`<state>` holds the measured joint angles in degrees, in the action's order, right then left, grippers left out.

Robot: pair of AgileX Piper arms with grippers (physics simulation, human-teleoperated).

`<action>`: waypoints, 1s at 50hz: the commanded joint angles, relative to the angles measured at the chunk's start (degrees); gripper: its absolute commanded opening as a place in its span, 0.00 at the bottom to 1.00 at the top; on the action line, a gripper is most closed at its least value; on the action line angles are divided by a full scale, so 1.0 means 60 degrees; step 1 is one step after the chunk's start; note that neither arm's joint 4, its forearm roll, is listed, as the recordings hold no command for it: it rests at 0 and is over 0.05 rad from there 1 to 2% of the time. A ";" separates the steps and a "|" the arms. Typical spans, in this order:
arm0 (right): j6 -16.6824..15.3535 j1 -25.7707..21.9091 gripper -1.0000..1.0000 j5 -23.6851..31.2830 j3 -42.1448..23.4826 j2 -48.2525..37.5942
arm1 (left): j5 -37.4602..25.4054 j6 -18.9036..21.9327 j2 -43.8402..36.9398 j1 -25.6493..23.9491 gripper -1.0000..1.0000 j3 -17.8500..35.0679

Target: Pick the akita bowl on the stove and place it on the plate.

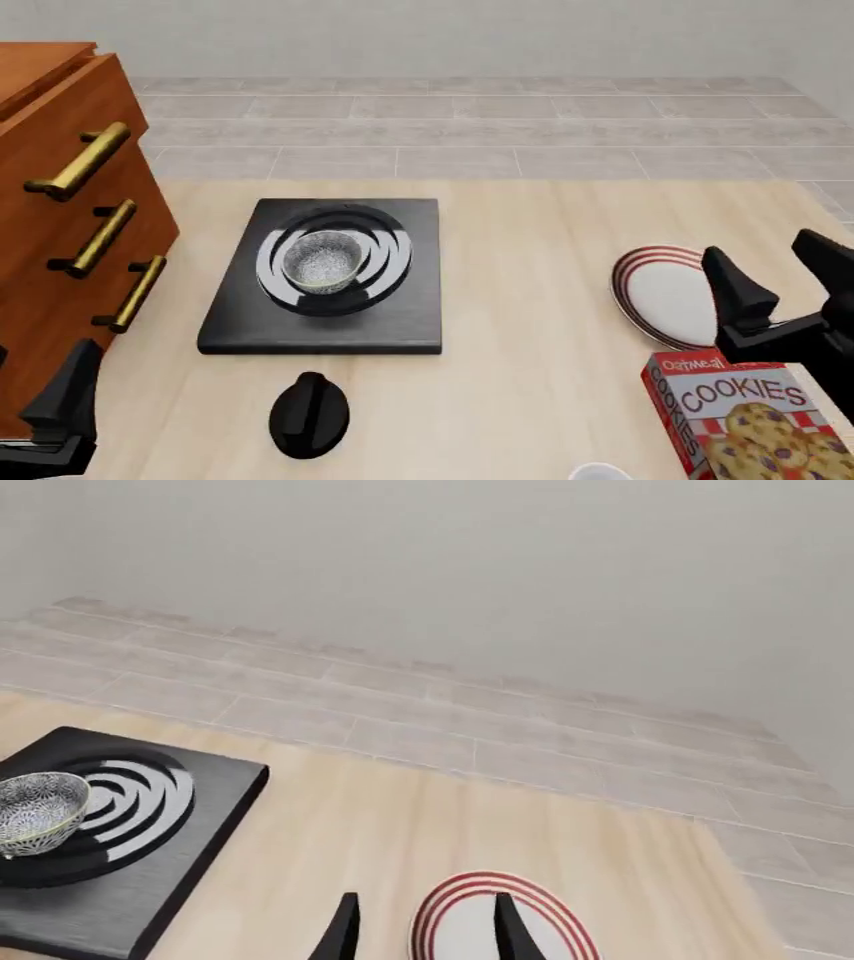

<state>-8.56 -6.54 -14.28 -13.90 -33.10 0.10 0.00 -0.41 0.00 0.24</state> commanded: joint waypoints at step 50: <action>0.0308 -0.3614 1.00 0.1182 -0.6768 -0.7941 | 0.0000 0.0000 -0.0001 0.0000 1.00 0.0001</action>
<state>-8.07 -25.88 -9.61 -48.97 -75.92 0.10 0.00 -0.42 0.00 0.24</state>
